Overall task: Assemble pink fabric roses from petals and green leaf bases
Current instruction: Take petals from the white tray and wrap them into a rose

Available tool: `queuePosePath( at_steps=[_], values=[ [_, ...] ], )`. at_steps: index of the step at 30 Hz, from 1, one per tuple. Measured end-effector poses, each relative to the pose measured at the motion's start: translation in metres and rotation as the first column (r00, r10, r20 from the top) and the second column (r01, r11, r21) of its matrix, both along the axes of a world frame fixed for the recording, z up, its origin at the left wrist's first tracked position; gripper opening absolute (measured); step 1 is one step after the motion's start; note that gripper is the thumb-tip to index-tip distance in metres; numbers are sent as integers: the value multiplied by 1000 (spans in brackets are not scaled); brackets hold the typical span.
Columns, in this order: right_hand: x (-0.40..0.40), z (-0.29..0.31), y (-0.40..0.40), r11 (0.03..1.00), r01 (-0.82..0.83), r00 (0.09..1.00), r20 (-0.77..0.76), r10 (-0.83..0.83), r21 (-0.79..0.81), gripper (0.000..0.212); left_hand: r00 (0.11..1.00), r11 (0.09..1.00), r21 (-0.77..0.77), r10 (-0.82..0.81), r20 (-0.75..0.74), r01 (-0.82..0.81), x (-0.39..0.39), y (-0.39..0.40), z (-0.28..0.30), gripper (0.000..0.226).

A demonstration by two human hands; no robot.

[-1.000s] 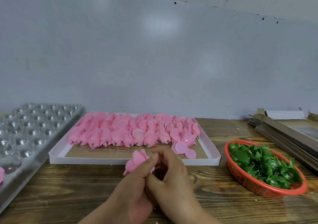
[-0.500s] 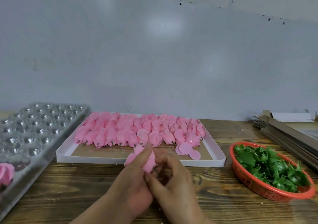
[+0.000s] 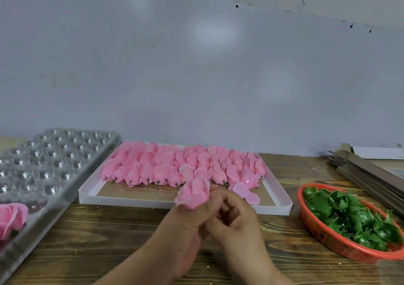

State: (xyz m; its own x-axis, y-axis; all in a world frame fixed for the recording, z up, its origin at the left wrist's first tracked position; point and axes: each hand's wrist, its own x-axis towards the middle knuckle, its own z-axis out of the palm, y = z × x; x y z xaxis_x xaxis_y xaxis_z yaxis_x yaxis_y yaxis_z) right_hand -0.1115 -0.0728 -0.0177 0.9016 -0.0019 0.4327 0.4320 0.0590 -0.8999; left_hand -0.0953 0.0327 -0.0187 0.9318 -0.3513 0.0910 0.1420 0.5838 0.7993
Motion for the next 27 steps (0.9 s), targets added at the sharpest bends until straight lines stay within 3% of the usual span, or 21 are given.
queuePosePath(
  at_steps=[3, 6, 8, 12, 15, 18, 22, 25, 27],
  values=[
    [2, 1, -2, 980, -150, 982, -93, 163, 133, 21, 988, 991, 130, -38, 149, 18, 5, 6, -1, 40],
    [2, 3, -4, 931, -261, 937, -165, 308, 255, 38, 971, 974, 219, -102, 217, 54, 8, 13, 0, 55],
    [2, 7, -4, 886, -332, 889, -205, 409, 324, 40, 969, 965, 258, -113, 217, 55, 9, 16, 2, 59],
    [2, 7, -6, 822, -394, 828, -228, 511, 411, 13, 989, 979, 186, -106, 103, 85, 9, 15, 3, 71],
    [1, 2, -1, 874, -351, 872, -223, 436, 335, 19, 997, 985, 152, -76, -5, 76, 8, 12, 5, 61],
    [1, -6, 5, 975, -202, 964, -158, 215, 98, 32, 992, 996, 83, -9, -128, 20, 4, 7, 6, 47],
    [1, -10, 0, 987, 19, 999, -34, -25, -162, 21, 989, 999, 49, 21, -146, -13, -1, 1, 5, 54],
    [0, -8, -1, 983, 23, 998, -49, -33, -183, 3, 994, 995, 99, 11, -106, 0, -1, 2, 6, 60],
    [-1, -4, 1, 995, -74, 984, -170, 62, -62, 11, 997, 986, 164, -25, -68, 36, -2, 6, 8, 57]
  ],
)
